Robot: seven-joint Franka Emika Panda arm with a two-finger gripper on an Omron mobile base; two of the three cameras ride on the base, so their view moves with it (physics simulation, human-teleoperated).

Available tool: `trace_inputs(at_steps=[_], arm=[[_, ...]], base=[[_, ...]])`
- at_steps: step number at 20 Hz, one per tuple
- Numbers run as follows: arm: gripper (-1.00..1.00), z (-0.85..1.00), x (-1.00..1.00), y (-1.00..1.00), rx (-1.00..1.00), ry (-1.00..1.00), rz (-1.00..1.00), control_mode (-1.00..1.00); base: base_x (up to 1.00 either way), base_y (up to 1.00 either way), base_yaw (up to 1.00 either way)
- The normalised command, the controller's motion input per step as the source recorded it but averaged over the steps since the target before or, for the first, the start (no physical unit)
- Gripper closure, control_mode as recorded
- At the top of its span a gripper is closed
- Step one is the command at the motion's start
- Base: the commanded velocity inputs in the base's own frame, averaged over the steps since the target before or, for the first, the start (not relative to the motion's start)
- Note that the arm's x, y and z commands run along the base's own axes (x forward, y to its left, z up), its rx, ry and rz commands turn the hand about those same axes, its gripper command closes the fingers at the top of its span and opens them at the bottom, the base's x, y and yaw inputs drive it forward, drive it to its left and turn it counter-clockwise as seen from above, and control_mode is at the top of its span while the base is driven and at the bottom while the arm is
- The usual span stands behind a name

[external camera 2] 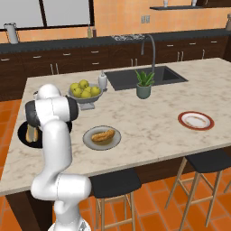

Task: Place one bun and one sausage from the bowl on each plate.

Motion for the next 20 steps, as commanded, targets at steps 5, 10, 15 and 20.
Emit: trace_inputs(at_steps=[5,10,15,20], arm=[[1.00,-0.09,-0.24,-0.03,0.00,-0.02,-0.01,-1.00],[1.00,0.94,-0.68,-0.43,0.11,-0.26,-0.28,-1.00],[1.00,0.89,-0.55,-0.63,0.12,-0.18,-0.49,-1.00],[1.00,0.51,-0.45,-0.88,0.14,-0.05,-0.51,-1.00]], base=[[0.00,0.00,0.00],[0.00,0.00,0.00],[0.00,0.00,0.00],[0.00,0.00,0.00]])
